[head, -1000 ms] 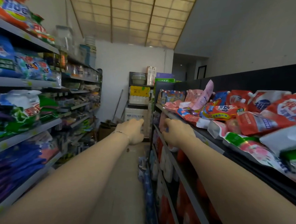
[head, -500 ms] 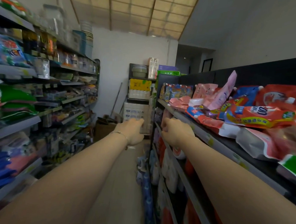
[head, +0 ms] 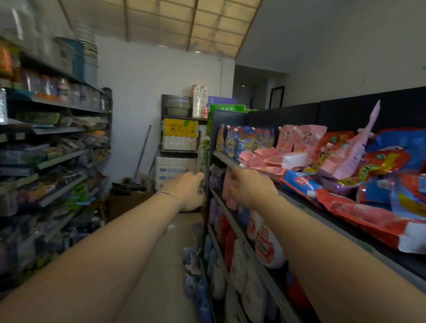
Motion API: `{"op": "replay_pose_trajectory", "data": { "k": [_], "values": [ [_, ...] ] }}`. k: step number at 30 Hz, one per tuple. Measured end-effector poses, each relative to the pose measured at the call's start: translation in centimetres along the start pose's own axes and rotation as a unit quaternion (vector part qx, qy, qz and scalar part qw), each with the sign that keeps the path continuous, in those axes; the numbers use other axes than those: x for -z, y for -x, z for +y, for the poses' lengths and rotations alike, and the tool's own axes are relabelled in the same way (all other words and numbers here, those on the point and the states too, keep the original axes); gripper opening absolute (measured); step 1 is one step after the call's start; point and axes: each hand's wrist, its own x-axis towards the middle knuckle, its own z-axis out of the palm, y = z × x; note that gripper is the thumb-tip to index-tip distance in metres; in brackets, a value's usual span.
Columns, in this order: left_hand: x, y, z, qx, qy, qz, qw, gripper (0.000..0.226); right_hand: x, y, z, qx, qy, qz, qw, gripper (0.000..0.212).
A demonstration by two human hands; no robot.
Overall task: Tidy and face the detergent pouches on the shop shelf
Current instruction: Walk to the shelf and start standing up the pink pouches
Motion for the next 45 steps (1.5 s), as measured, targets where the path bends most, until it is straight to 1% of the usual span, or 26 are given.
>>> {"op": "replay_pose_trajectory", "data": {
  "k": [3,9,15,17,20,26,33,36,39,41,45],
  "values": [
    [-2.0,-3.6,-1.3,-0.015,-0.001,-0.008,1.000,0.045,-2.1,-3.4,1.1,-0.007,0.009,0.006,1.000,0.034],
    [-5.8,-11.2,-3.7,-0.035,0.012,-0.030,0.999,0.041,-6.0,-10.3,3.6,-0.031,0.026,-0.005,0.999,0.024],
    [-8.5,-21.0,-5.7,-0.038,0.027,-0.023,0.999,0.035,-8.9,-18.8,7.1,-0.030,0.062,-0.007,0.998,0.031],
    [-9.1,-25.0,-6.0,-0.043,0.026,-0.024,0.998,0.037,-9.4,-22.2,9.0,-0.024,0.065,-0.014,0.998,0.030],
    [-9.5,-31.4,-6.3,-0.062,0.028,-0.011,0.998,0.039,-9.9,-26.9,12.4,-0.036,0.063,-0.010,0.997,0.032],
    [-12.1,-42.1,-5.5,-0.099,0.061,0.011,0.993,0.038,-12.5,-34.4,17.9,-0.087,0.081,-0.018,0.993,0.038],
    [-16.3,-51.8,-4.8,-0.153,0.088,0.017,0.984,0.038,-15.1,-40.4,22.2,-0.128,0.108,-0.036,0.985,0.035],
    [-17.9,-55.8,-4.8,-0.177,0.126,0.031,0.976,0.035,-15.6,-42.5,24.0,-0.147,0.139,-0.038,0.979,0.035],
    [-18.9,-60.0,-4.4,-0.190,0.172,0.042,0.966,0.034,-15.8,-44.5,25.7,-0.185,0.158,-0.040,0.969,0.036],
    [-19.5,-62.9,-3.9,-0.205,0.182,0.047,0.961,0.036,-16.1,-45.8,26.9,-0.214,0.161,-0.036,0.963,0.034],
    [-20.5,-68.7,-1.9,-0.266,0.199,0.051,0.942,0.035,-16.7,-48.3,29.0,-0.279,0.186,-0.046,0.941,0.037]
  ]
}}
